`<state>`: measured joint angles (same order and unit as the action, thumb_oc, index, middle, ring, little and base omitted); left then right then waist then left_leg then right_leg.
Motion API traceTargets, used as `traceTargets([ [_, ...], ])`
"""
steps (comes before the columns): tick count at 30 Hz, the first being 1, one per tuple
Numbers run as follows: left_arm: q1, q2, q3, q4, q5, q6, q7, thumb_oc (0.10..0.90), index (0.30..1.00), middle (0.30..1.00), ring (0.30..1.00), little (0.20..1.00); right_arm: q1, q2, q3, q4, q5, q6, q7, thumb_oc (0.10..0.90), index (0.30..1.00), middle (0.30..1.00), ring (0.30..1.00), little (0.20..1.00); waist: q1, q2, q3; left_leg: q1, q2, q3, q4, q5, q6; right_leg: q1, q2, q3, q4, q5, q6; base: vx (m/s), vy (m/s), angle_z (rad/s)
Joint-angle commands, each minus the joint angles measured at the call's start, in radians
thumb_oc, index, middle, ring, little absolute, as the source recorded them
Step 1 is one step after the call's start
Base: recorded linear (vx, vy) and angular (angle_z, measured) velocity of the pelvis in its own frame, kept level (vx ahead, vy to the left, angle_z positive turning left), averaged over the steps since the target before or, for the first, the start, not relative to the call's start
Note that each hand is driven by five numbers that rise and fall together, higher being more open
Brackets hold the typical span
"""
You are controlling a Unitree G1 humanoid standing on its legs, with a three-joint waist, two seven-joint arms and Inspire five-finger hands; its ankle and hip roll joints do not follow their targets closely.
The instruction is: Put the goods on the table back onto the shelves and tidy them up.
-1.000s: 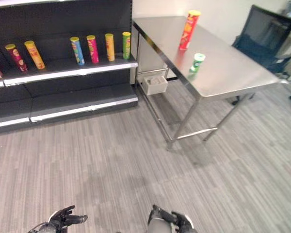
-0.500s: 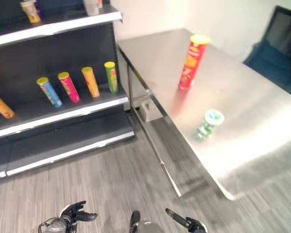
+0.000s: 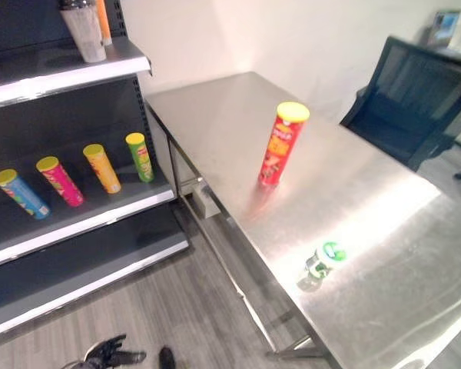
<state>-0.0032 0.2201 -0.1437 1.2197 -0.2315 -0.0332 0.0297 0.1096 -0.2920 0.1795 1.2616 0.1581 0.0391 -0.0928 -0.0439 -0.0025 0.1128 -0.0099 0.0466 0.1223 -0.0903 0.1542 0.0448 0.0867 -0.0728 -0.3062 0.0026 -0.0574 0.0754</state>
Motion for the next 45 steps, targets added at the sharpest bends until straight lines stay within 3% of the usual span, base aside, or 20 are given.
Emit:
traceTargets([
  [1, -0.012, 0.024, 0.032, -0.014, 0.034, -0.009, 0.005, 0.800, 0.900, 0.900, 0.900, 0.900, -0.103, -0.026, -0.014, 0.001, -0.026, -0.019, 0.004, 0.800, 0.900, 0.900, 0.900, 0.900, 0.037, 0.007, 0.068, 0.147, -0.041, 0.029, 0.003, -0.202, -0.091, -0.062, -0.013, 0.003, -0.090, 0.141, 0.057, -0.04, 0.063, 0.30],
  [14, -0.039, 0.040, 0.016, 0.006, 0.066, -0.008, 0.001, 0.800, 0.900, 0.900, 0.900, 0.900, -0.101, -0.017, -0.033, 0.000, 0.016, -0.024, 0.007, 0.800, 0.900, 0.900, 0.900, 0.900, 0.019, -0.031, 0.058, 0.158, -0.061, 0.052, 0.003, -0.223, -0.066, -0.085, -0.018, 0.054, -0.088, 0.175, 0.071, -0.02, 0.050, -0.08],
  [18, -0.048, 0.046, 0.011, -0.016, 0.059, -0.011, 0.001, 0.800, 0.900, 0.900, 0.900, 0.900, -0.084, -0.039, -0.085, 0.038, 0.041, -0.021, -0.006, 0.800, 0.900, 0.900, 0.900, 0.900, 0.005, -0.038, 0.054, 0.165, -0.061, 0.064, 0.003, -0.230, -0.064, -0.084, -0.016, 0.066, -0.089, 0.177, 0.074, 0.02, 0.027, -0.10],
  [22, -0.059, 0.068, 0.013, -0.031, 0.059, -0.016, -0.005, 0.800, 0.900, 0.900, 0.900, 0.900, -0.052, -0.142, -0.216, 0.126, 0.068, -0.016, -0.025, 0.800, 0.900, 0.900, 0.900, 0.900, -0.010, -0.045, 0.049, 0.168, -0.058, 0.073, 0.003, -0.237, -0.065, -0.084, -0.016, 0.073, -0.090, 0.180, 0.080, 0.02, 0.017, -0.14],
  [24, -0.063, 0.081, 0.004, -0.035, 0.086, -0.018, -0.015, 0.800, 0.900, 0.900, 0.900, 0.900, -0.010, -0.267, -0.372, 0.193, 0.105, -0.008, -0.047, 0.800, 0.900, 0.900, 0.900, 0.900, -0.023, -0.048, 0.042, 0.174, -0.059, 0.075, 0.003, -0.243, -0.066, -0.080, -0.017, 0.073, -0.090, 0.177, 0.086, 0.06, 0.047, -0.06],
  [26, -0.063, 0.080, -0.001, -0.031, 0.096, -0.017, -0.017, 0.800, 0.900, 0.900, 0.900, 0.900, 0.002, -0.307, -0.423, 0.218, 0.116, -0.004, -0.053, 0.800, 0.900, 0.900, 0.900, 0.900, -0.025, -0.045, 0.037, 0.174, -0.059, 0.076, 0.003, -0.245, -0.066, -0.079, -0.017, 0.073, -0.090, 0.176, 0.087, 0.06, 0.040, 0.00],
  [27, -0.064, 0.079, -0.001, -0.015, 0.115, -0.014, -0.019, 0.800, 0.900, 0.900, 0.900, 0.900, 0.020, -0.406, -0.532, 0.215, 0.145, -0.005, -0.077, 0.800, 0.900, 0.900, 0.900, 0.900, -0.038, -0.048, 0.030, 0.179, -0.058, 0.079, 0.003, -0.251, -0.068, -0.074, -0.017, 0.072, -0.090, 0.172, 0.092, 0.05, 0.024, 0.02],
  [28, -0.065, 0.076, -0.003, -0.014, 0.115, -0.014, -0.019, 0.800, 0.900, 0.900, 0.900, 0.900, 0.023, -0.408, -0.535, 0.214, 0.145, -0.005, -0.077, 0.800, 0.900, 0.900, 0.900, 0.900, -0.036, -0.046, 0.029, 0.178, -0.058, 0.078, 0.003, -0.251, -0.068, -0.075, -0.017, 0.071, -0.090, 0.172, 0.092, 0.07, 0.046, -0.07],
  [30, -0.063, 0.064, 0.001, -0.009, 0.130, -0.013, -0.012, 0.800, 0.900, 0.900, 0.900, 0.900, 0.048, -0.507, -0.649, 0.068, 0.153, -0.036, -0.131, 0.800, 0.900, 0.900, 0.900, 0.900, -0.055, -0.044, 0.026, 0.187, -0.054, 0.085, 0.003, -0.260, -0.070, -0.071, -0.013, 0.078, -0.090, 0.168, 0.096, 0.03, 0.035, -0.11],
  [31, -0.065, 0.064, -0.001, -0.008, 0.130, -0.013, -0.011, 0.800, 0.900, 0.900, 0.900, 0.900, 0.051, -0.505, -0.653, 0.064, 0.152, -0.034, -0.131, 0.800, 0.900, 0.900, 0.900, 0.900, -0.054, -0.045, 0.024, 0.182, -0.056, 0.085, 0.003, -0.255, -0.069, -0.075, -0.015, 0.079, -0.090, 0.171, 0.096, 0.01, 0.028, -0.08],
  [33, -0.055, 0.055, 0.010, -0.017, 0.134, -0.015, -0.009, 0.800, 0.900, 0.900, 0.900, 0.900, 0.089, -0.553, -0.721, -0.273, 0.097, -0.087, -0.197, 0.800, 0.900, 0.900, 0.900, 0.900, -0.069, -0.044, 0.024, 0.185, -0.053, 0.095, 0.003, -0.258, -0.068, -0.080, -0.012, 0.092, -0.090, 0.172, 0.097, -0.01, 0.030, -0.14],
  [34, -0.055, 0.055, 0.010, -0.017, 0.134, -0.015, -0.009, 0.800, 0.900, 0.900, 0.900, 0.900, 0.090, -0.553, -0.722, -0.274, 0.097, -0.086, -0.197, 0.800, 0.900, 0.900, 0.900, 0.900, -0.068, -0.044, 0.023, 0.184, -0.054, 0.095, 0.003, -0.258, -0.068, -0.081, -0.012, 0.092, -0.090, 0.172, 0.097, 0.00, 0.023, -0.25],
  [36, -0.043, 0.047, 0.019, -0.027, 0.151, -0.013, -0.013, 0.800, 0.900, 0.900, 0.900, 0.900, 0.112, -0.581, -0.754, -0.558, 0.037, -0.122, -0.205, 0.800, 0.900, 0.900, 0.900, 0.900, -0.078, -0.043, 0.021, 0.188, -0.052, 0.108, 0.003, -0.260, -0.067, -0.082, -0.010, 0.099, -0.090, 0.172, 0.097, 0.01, 0.020, -0.18],
  [39, -0.035, 0.047, 0.025, -0.052, 0.162, -0.013, -0.026, 0.800, 0.900, 0.900, 0.900, 0.900, 0.119, -0.581, -0.751, -0.796, 0.014, -0.151, -0.151, 0.800, 0.900, 0.900, 0.900, 0.900, -0.082, -0.044, 0.019, 0.190, -0.049, 0.116, 0.003, -0.262, -0.066, -0.085, -0.009, 0.106, -0.090, 0.172, 0.095, 0.01, 0.008, -0.12],
  [45, -0.016, 0.043, 0.025, -0.092, 0.181, -0.021, -0.050, 0.800, 0.900, 0.900, 0.900, 0.900, 0.117, -0.541, -0.725, -1.107, 0.007, -0.193, -0.060, 0.800, 0.900, 0.900, 0.900, 0.900, -0.080, -0.042, 0.015, 0.192, -0.048, 0.122, 0.003, -0.264, -0.065, -0.085, -0.010, 0.108, -0.090, 0.170, 0.093, 0.01, 0.000, -0.02],
])
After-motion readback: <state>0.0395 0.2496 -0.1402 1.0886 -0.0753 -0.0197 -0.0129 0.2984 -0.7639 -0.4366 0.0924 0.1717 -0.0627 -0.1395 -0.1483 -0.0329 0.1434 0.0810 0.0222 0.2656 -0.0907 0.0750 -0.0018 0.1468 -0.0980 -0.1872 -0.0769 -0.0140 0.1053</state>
